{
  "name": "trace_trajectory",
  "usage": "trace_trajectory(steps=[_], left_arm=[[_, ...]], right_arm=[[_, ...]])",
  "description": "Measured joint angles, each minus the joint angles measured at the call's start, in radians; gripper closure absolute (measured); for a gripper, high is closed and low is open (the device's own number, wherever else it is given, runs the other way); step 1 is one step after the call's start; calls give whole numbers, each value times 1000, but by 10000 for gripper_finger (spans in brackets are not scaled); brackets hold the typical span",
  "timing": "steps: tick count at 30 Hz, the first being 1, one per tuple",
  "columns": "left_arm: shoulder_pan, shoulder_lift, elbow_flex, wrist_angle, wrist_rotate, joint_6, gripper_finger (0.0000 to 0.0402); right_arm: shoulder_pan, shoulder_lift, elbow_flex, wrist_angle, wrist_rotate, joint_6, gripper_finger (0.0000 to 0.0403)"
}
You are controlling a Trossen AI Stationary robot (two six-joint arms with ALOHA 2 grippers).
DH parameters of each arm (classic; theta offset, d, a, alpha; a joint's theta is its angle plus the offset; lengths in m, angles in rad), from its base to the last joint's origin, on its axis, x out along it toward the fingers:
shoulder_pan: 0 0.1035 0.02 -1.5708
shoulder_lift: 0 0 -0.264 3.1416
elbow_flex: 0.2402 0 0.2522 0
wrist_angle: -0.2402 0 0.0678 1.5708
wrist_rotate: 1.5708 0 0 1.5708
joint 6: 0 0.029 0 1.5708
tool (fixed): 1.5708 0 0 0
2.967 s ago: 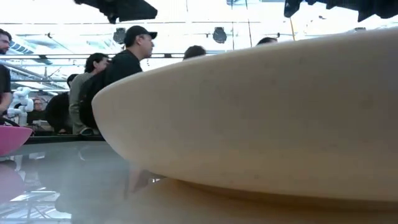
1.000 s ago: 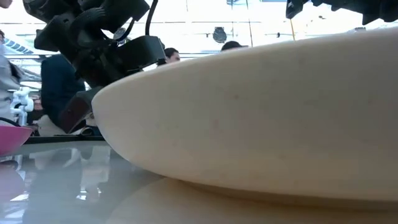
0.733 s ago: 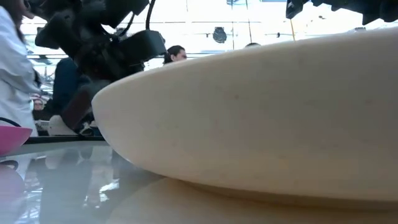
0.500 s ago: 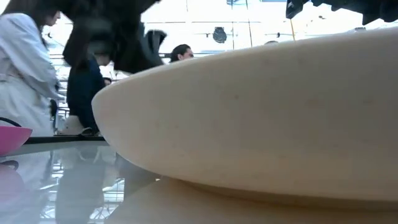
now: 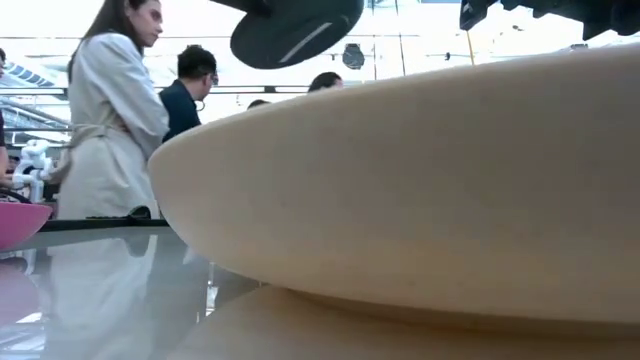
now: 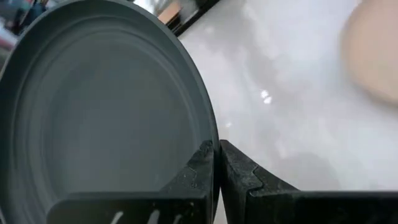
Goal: Place and stack plates onto a shelf
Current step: Stack the black plate on top of the purple plate on the shelf
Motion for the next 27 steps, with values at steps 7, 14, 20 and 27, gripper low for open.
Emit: trace_trajectory(steps=[7, 14, 20, 27], left_arm=[[215, 1, 99, -124, 52, 105, 392], [456, 4, 81, -179, 233, 106, 392], [535, 11, 67, -193, 314, 86, 391], [559, 44, 67, -189, 330, 79, 373]], right_arm=[[0, 0, 0, 4, 0, -7, 284], [0, 0, 0, -5, 0, -7, 284], [0, 0, 0, -15, 0, -15, 284], [0, 0, 0, -15, 0, -24, 284]])
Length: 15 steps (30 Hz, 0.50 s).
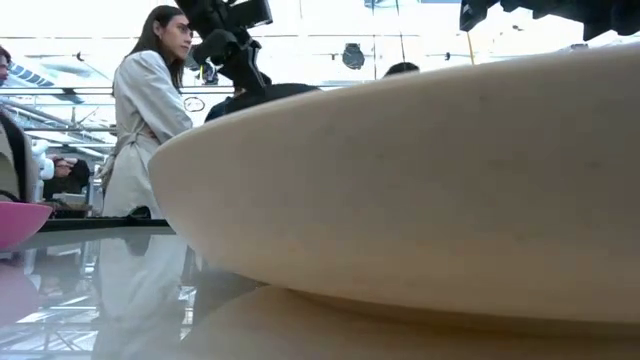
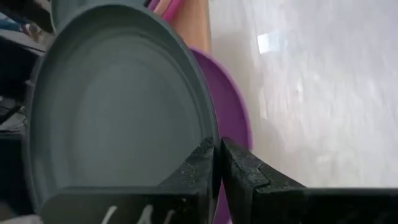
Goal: Place and stack plates onto a shelf
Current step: Stack the black plate on top of the purple plate on the shelf
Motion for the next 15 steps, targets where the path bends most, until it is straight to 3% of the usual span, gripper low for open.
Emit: trace_trajectory(steps=[9, 15], left_arm=[[17, 27, 0, 4, 0, -12, 365], [36, 30, 0, -2, -20, -59, 311]], right_arm=[[0, 0, 0, 1, 0, 0, 284], [0, 0, 0, 0, 0, 0, 284]])
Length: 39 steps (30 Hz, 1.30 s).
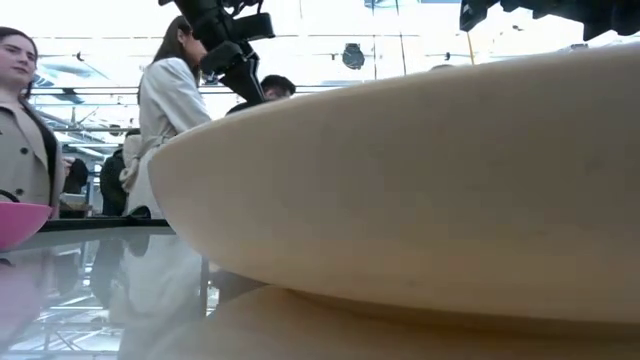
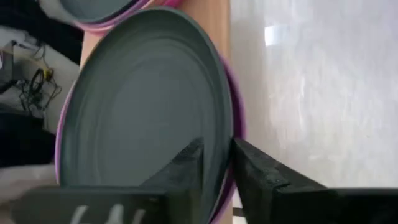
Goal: Place and stack plates onto a shelf
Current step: Stack the black plate on top of the purple plate on the shelf, then stack the white plate on top of the black plate on the shelf
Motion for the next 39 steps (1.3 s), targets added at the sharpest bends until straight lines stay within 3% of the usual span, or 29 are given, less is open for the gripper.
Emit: trace_trajectory(steps=[7, 15, 20, 25, 31, 39], left_arm=[[-8, -12, 13, -6, -39, -59, 245], [-73, -107, 87, 8, 4, -215, 238], [-171, -228, 62, 19, 11, -311, 238], [-319, -369, -84, 144, -89, -395, 238], [-492, -503, -382, 513, -169, -478, 238], [-596, -524, -654, 860, -270, -494, 238]], right_arm=[[0, 0, 0, -9, 0, 0, 284], [0, 0, 0, -30, 0, -4, 284], [0, 0, 0, -67, -3, -2, 284], [4, 1, 0, -138, -26, -3, 284], [72, 48, 75, -265, -59, -56, 284], [166, 289, 126, -287, -58, -26, 284]])
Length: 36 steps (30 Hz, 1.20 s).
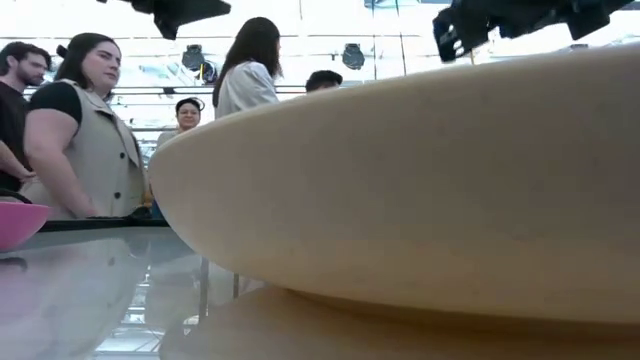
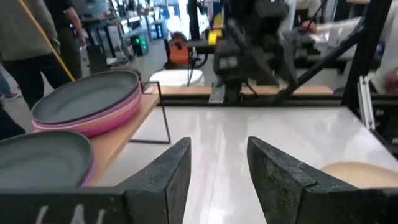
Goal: Place and stack plates onto a shelf
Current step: Stack the white plate on top of the black plate on the shelf
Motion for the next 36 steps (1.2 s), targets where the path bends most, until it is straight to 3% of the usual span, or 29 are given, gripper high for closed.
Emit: trace_trajectory(steps=[12, 25, 36], left_arm=[[-14, 7, -239, 375, -19, -40, 238], [-14, 7, -252, 380, -19, -102, 238], [-14, 7, -252, 378, -19, -120, 238]], right_arm=[[134, 312, 80, 25, -4, 87, 284], [182, 516, 138, 91, -2, 131, 284], [212, 570, 138, 144, 0, 152, 284]])
